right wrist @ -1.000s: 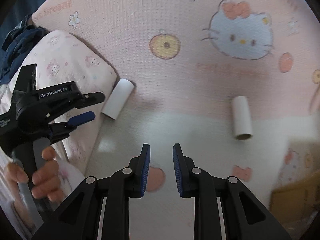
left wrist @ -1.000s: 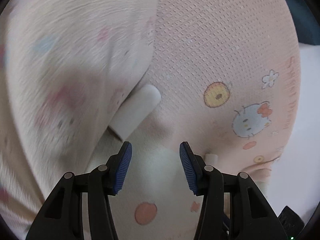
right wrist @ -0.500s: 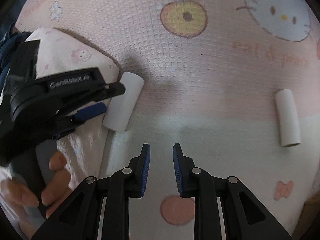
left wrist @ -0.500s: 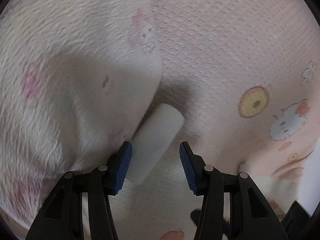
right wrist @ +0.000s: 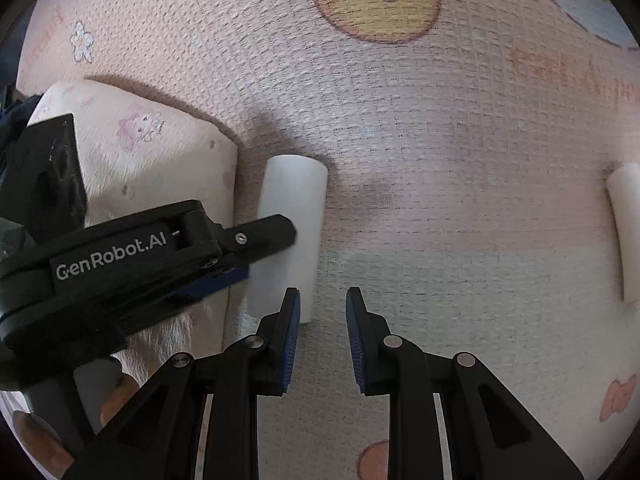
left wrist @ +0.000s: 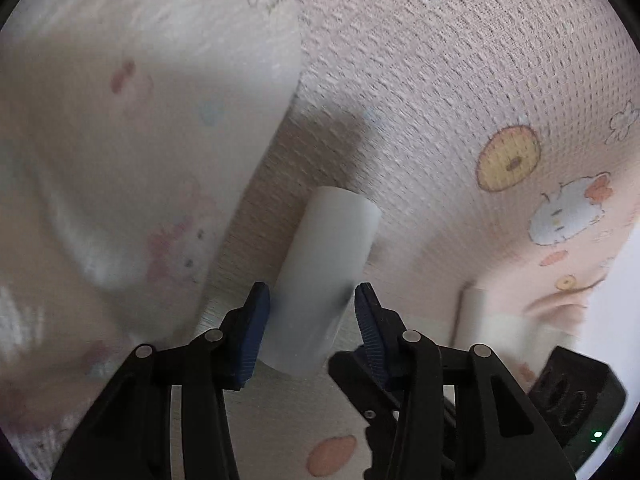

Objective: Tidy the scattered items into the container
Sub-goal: 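Close the left gripper on one white tube while the right gripper closes on another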

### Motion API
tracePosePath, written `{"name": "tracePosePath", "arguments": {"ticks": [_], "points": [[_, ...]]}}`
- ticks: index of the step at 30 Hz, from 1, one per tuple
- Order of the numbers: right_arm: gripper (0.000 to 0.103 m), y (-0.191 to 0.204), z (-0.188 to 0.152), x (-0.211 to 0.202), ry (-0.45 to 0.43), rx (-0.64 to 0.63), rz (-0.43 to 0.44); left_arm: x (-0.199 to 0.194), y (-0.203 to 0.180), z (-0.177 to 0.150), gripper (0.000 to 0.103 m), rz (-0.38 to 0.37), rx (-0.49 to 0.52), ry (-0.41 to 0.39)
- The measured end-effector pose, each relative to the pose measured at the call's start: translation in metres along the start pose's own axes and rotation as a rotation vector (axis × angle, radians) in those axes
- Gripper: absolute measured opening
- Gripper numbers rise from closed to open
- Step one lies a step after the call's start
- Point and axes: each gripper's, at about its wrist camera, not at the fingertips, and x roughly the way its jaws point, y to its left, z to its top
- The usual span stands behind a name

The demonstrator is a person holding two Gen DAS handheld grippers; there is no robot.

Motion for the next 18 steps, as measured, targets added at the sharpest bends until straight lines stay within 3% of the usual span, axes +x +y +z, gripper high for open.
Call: {"name": "tracePosePath", "arguments": {"ticks": [6, 12, 18], "points": [[0.023, -0.006, 0.001, -0.001, -0.010, 0.033, 0.002, 0.000, 0.005, 0.001, 0.043, -0.047, -0.019, 0.000], [0.037, -0.005, 0.006, 0.000, -0.014, 0.036, 0.031, 0.013, -0.011, -0.008, 0.032, -0.092, -0.012, 0.029], [0.041, 0.004, 0.011, 0.008, -0.018, -0.023, -0.022, 0.017, -0.016, -0.008, 0.032, -0.096, -0.022, 0.037]]}}
